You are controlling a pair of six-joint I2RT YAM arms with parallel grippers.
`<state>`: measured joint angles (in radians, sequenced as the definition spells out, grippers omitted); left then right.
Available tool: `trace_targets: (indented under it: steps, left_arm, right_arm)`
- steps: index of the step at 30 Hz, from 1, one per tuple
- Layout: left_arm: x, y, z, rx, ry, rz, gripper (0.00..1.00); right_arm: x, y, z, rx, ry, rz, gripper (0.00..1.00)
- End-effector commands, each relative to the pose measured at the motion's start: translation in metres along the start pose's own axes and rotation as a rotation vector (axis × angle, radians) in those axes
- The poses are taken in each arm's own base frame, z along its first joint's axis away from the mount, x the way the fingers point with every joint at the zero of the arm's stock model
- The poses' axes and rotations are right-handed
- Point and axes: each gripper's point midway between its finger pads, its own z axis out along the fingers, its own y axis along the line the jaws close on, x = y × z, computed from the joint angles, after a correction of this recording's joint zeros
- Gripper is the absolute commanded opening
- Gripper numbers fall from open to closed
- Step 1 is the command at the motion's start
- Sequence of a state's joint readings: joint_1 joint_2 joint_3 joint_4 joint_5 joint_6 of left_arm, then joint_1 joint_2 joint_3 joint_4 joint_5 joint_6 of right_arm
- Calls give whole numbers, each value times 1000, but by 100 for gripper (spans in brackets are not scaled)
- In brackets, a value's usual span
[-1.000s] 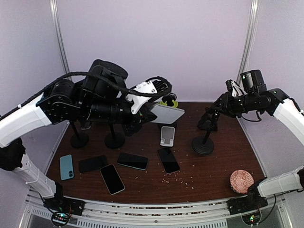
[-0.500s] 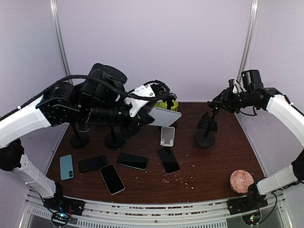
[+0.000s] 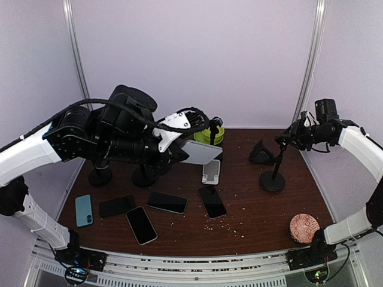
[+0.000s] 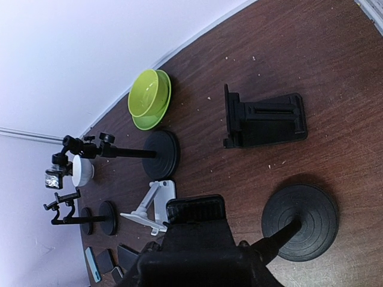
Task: Remove the phone from the phone stand
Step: Place the phone stand at the center of the board.
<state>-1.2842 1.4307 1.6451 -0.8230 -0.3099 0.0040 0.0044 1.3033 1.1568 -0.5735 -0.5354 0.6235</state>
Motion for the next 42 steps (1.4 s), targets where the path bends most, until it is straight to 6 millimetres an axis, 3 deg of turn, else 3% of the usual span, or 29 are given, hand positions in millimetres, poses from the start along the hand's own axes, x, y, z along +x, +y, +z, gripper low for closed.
trace_targets:
  steps: [1, 7, 14, 25, 30, 32, 42]
  left_arm:
    - [-23, 4, -12, 0, -93, -37, 0]
    - [-22, -2, -4, 19, -78, -33, 0]
    - [-23, -5, 1, 29, -73, -50, 0]
    - [-8, -15, 7, 70, -40, -90, 0]
    - [4, -21, 14, 88, -17, -115, 0]
    - [6, -22, 15, 91, -30, -134, 0]
    - [46, -31, 20, 190, 25, -273, 0]
  right_arm:
    - [-4, 14, -17, -78, -60, -52, 6]
    - [3, -4, -23, -22, -55, -57, 15]
    - [3, -17, -34, 33, -49, -69, 38]
    - [6, -29, -53, 124, -60, -106, 63]
    - [8, -29, -63, 144, -66, -132, 78]
    - [8, -28, -69, 152, -77, -144, 93]
    - [5, -26, -94, 205, -124, -182, 100]
